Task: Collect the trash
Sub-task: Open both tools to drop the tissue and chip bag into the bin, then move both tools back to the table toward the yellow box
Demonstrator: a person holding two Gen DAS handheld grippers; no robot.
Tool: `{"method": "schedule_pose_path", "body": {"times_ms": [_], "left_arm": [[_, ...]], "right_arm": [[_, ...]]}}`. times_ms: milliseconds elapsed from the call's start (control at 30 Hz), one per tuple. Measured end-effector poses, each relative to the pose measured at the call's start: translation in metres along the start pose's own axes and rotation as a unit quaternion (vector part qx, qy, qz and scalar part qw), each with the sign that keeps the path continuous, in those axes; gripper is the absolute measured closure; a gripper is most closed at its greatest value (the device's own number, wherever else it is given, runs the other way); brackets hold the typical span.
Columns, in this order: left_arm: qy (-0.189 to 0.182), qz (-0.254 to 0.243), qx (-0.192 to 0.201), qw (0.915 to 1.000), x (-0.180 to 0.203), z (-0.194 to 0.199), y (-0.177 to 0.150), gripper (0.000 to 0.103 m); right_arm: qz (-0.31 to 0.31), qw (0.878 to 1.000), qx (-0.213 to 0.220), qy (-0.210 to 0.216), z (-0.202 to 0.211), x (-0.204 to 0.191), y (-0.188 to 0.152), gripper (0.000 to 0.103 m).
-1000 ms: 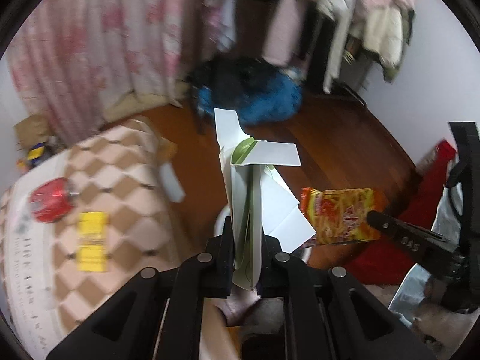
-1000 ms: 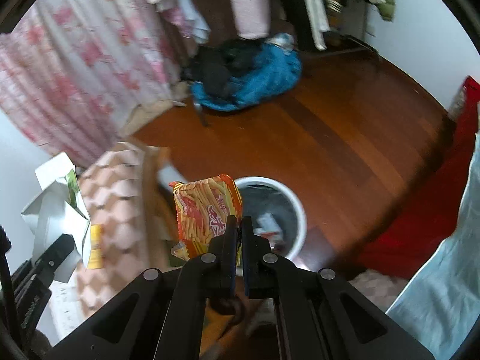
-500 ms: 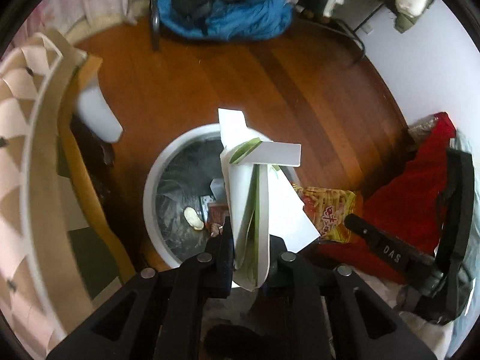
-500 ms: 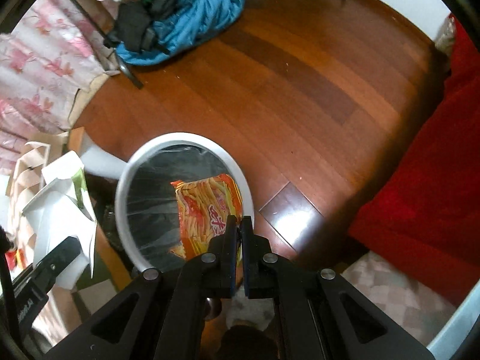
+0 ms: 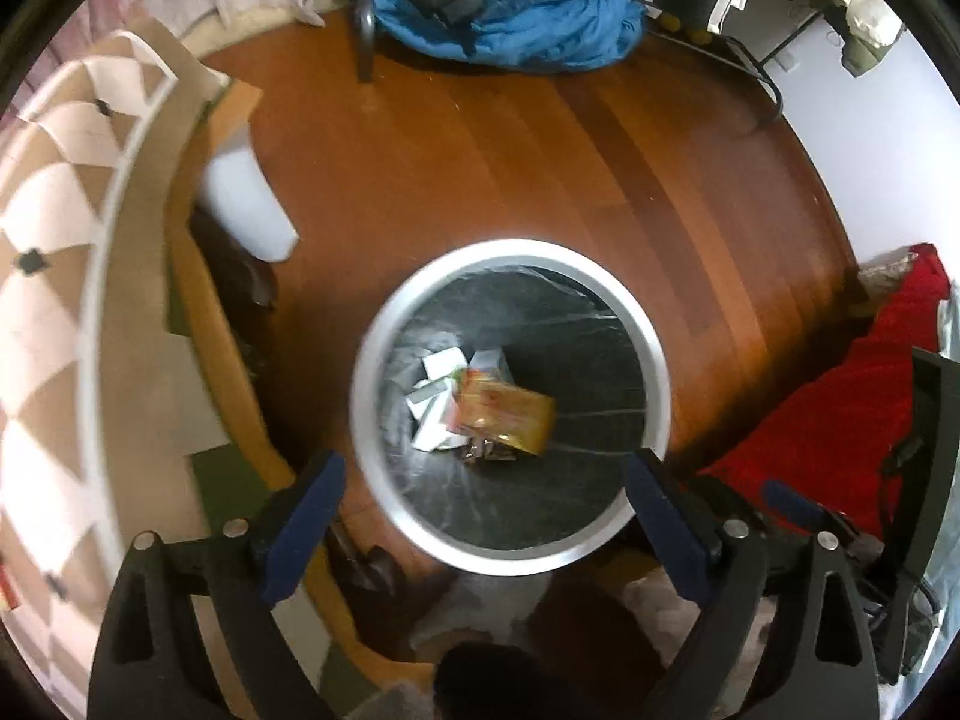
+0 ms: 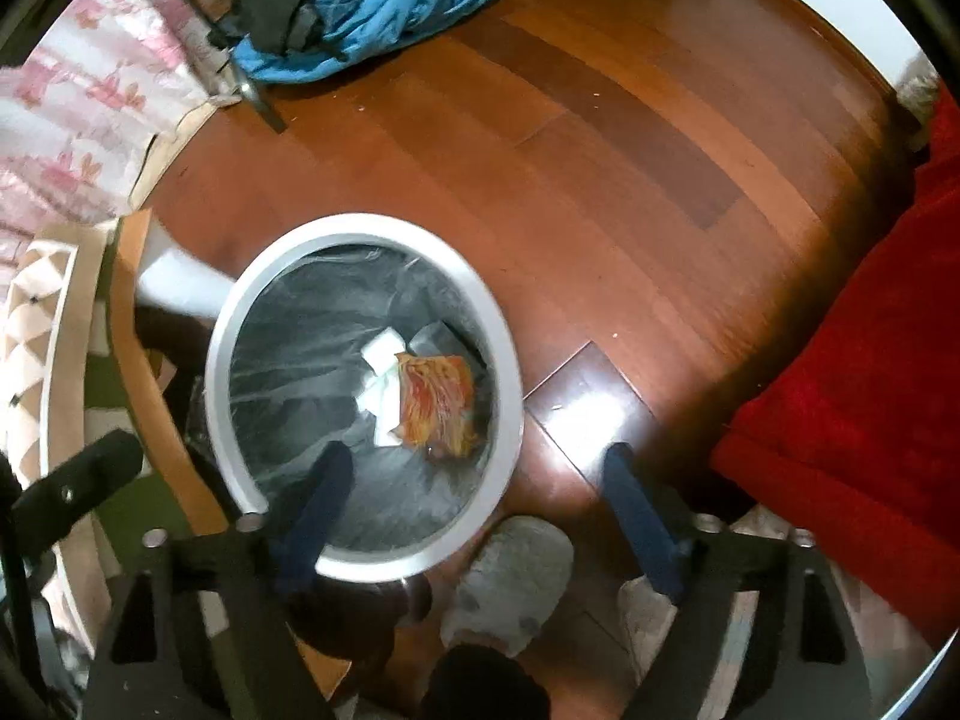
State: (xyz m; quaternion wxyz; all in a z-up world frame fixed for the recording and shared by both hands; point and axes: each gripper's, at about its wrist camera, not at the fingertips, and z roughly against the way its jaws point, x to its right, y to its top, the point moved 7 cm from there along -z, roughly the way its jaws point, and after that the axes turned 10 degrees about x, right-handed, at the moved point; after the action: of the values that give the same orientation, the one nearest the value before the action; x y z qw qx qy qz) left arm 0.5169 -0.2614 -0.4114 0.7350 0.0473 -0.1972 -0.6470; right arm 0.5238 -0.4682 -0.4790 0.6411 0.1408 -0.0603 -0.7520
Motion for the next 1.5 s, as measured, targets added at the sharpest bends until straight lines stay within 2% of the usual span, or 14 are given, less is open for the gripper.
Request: {"method": "schedule_pose_path", "body": {"times_ms": [33,67,200,333,533,800,1067,1200,1300,1400,1500], "left_arm": [[0.01,-0.007,0.006,0.9999,0.0,0.006,-0.002,0.007],[0.014,-0.011,0.009,0.9998,-0.004,0.007,-0.002,0.006],[0.041,-0.029,0.026,0.9984,-0.008,0.02,-0.009,0.006],[0.05,-0.04,0.038,0.9972,-0.01,0.032,-0.01,0.006],[0.051,-0.049,0.062,0.9956,-0.006,0.062,-0.011,0.006],[0.039,-0.049,0.118,0.9911,0.002,0.134,-0.011,0.006],[0.05,-0.038,0.199,0.9781,-0.014,0.229,-0.007,0.006],[0.092,-0.011,0.226,0.9698,-0.051,0.272,-0.014,0.006],[0.124,0.021,0.24,0.9625,-0.101,0.295,-0.03,0.006],[0.167,0.051,0.236,0.956,-0.157,0.301,-0.048,0.006],[0.21,0.094,0.21,0.9502,-0.227,0.291,-0.077,0.006]], "right_arm": [[0.006,1.0,-0.005,-0.002,0.002,-0.003,-0.003,0.001],[0.012,1.0,-0.008,-0.004,0.004,-0.006,-0.007,0.0],[0.043,0.999,-0.013,-0.018,0.017,-0.013,-0.02,0.0],[0.064,0.997,-0.012,-0.035,0.031,-0.017,-0.029,0.0],[0.055,0.998,0.01,-0.036,0.066,-0.012,-0.026,0.0],[0.057,0.997,0.05,-0.024,0.138,-0.017,-0.029,0.0],[0.053,0.991,0.119,0.008,0.236,-0.041,-0.029,0.0],[0.057,0.987,0.149,0.038,0.28,-0.072,-0.035,0.0],[0.071,0.983,0.153,0.065,0.301,-0.108,-0.044,0.0],[0.097,0.981,0.137,0.097,0.304,-0.158,-0.062,0.0],[0.124,0.979,0.115,0.117,0.29,-0.208,-0.082,0.0]]}}
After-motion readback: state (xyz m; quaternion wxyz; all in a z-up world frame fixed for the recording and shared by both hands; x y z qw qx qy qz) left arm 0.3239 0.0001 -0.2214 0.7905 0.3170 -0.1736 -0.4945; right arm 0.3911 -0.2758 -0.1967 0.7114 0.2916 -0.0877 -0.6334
